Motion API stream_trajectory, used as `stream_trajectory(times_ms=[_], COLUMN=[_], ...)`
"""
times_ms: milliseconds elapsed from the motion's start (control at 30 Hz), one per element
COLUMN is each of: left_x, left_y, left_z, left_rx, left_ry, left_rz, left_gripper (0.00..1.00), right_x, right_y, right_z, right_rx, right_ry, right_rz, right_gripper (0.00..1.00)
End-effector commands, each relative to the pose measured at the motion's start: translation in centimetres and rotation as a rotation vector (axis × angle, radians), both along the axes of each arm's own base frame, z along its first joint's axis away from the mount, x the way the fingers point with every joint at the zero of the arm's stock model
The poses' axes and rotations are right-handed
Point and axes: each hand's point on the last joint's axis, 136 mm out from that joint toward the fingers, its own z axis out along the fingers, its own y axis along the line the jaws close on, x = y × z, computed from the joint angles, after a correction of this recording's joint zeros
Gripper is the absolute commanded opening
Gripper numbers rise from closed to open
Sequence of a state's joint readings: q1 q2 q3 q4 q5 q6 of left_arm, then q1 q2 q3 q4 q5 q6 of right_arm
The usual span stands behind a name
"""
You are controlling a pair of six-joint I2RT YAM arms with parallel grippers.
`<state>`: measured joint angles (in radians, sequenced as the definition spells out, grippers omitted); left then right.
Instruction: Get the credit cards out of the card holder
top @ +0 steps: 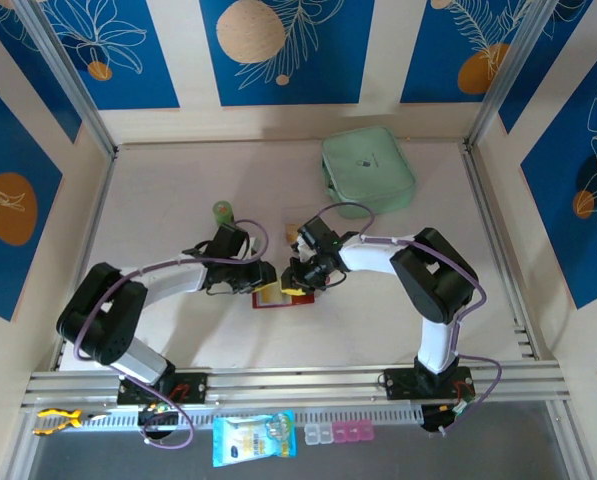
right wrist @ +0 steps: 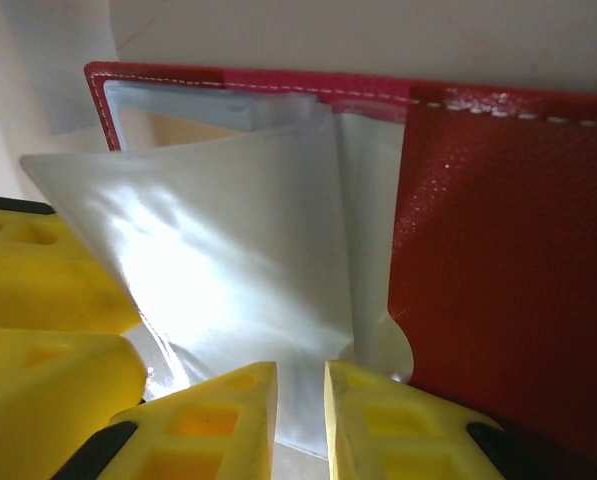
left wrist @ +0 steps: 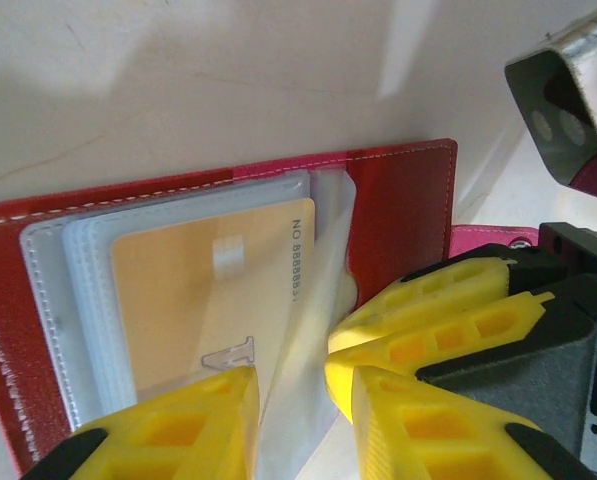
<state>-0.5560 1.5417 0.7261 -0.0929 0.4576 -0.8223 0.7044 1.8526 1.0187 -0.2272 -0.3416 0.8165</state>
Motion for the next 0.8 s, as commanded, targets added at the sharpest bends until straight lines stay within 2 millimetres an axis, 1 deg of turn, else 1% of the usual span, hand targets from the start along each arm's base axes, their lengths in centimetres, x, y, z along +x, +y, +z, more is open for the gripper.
stream_trajectory(times_ms=[0, 133, 400, 533, 667, 767], left_x=[-0.7, -0.6, -0.5, -0.3, -0.2, -0.1], left_y=[-0.8, -0.9, -1.7, -2.4, -3.5, -4.4], left_z=[-0.2, 0.3, 1.9, 2.8, 3.1, 3.1], left_rx=[-0.037, -0.046, -0.065, -0.071, -0.076, -0.078], left_ry=[0.025, 0.019, -0.001, -0.013, -0.015, -0.012], left_rz=[-0.018, -0.017, -0.029, -0.039, -0.061, -0.074], left_gripper=[0.30, 0.30, 0.31, 0.38, 0.43, 0.44], right_x=[-0.2, -0.1, 0.5, 1.0, 1.3, 1.6], right_y=[-0.1, -0.3, -1.9, -3.1, -4.4, -5.4], right_z=[1.2, 2.0, 3.6, 4.4, 5.3, 5.8], right_rx=[0.026, 0.022, -0.010, -0.019, -0.021, -0.024], right_ry=[-0.004, -0.027, -0.085, -0.111, -0.137, -0.151], right_rz=[0.002, -0.005, -0.036, -0.064, -0.092, -0.114], right_gripper=[0.22, 0.22, 0.22, 0.22, 0.22, 0.22])
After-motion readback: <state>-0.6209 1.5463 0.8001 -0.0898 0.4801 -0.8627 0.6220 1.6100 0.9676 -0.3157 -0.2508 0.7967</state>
